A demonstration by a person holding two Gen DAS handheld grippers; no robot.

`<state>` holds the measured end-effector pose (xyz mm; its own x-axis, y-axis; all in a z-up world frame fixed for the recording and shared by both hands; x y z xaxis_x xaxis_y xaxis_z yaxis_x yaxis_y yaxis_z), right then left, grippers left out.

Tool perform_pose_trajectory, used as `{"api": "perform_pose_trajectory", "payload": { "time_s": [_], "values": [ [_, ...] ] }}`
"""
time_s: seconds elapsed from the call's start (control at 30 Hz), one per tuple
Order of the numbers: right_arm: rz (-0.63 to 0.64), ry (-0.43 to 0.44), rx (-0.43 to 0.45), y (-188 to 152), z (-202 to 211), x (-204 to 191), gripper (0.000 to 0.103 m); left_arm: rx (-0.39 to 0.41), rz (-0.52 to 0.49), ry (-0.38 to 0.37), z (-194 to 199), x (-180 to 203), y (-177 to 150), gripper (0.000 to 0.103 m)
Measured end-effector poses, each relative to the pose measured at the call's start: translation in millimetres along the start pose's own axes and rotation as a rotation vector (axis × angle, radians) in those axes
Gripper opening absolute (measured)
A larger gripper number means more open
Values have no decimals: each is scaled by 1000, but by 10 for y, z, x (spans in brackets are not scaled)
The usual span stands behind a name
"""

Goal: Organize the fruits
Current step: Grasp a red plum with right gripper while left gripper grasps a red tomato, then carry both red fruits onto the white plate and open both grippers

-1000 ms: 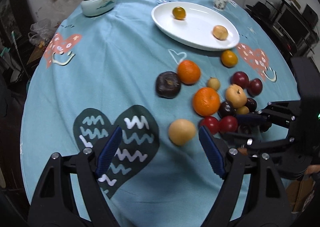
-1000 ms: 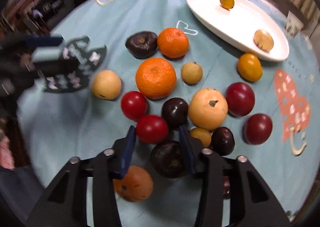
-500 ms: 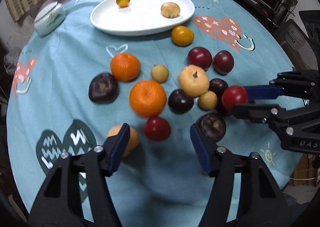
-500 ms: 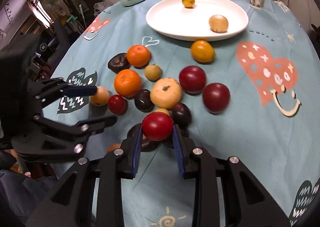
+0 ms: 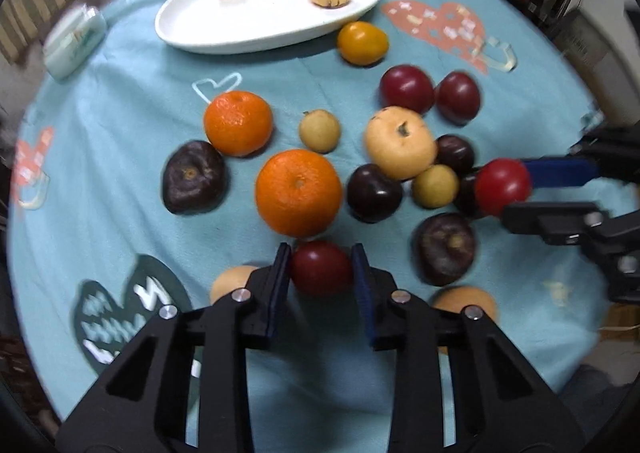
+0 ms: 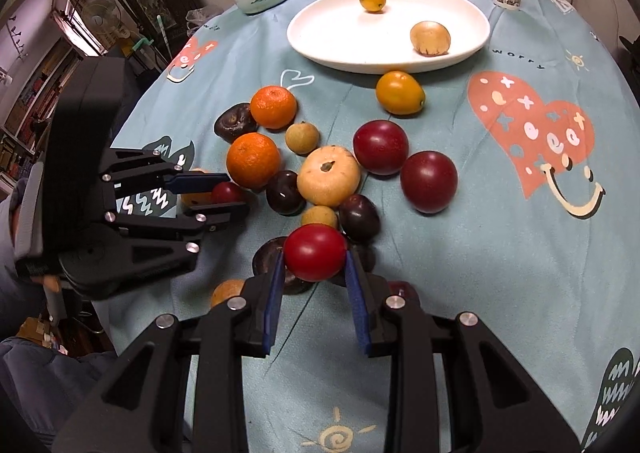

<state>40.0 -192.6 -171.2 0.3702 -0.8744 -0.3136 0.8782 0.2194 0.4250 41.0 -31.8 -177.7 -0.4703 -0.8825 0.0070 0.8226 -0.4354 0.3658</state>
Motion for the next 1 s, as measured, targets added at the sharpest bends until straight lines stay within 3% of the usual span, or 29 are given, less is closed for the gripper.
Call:
{"api": "perform_pose_trajectory", "payload": {
  "time_s": [0.27, 0.5, 0.8, 1.0],
  "values": [
    [-11, 9, 45, 50, 128, 3, 31, 77, 32, -35, 379, -79, 56, 31],
    [22, 13, 156, 444, 485, -52, 31, 249, 52, 43, 897, -146, 699, 31],
    [20, -57, 271, 1184, 639, 143, 31, 243, 156, 170, 633, -472, 1606, 31],
    [15, -80, 285, 1619, 528, 322, 31, 209, 168, 178, 382, -580, 1814, 31]
  ]
}}
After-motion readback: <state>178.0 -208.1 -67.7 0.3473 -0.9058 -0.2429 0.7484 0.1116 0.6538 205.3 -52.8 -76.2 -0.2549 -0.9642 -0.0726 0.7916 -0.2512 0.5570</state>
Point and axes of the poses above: each gripper's, at about its wrist camera, not at the fingertips, and z roughly against the way its jaws point, x to its right, y to its top, the point moved 3 cm from there along -z, roughly the way its jaws point, and after that the axes turned 5 degrees about -z, right-handed, at the moved point
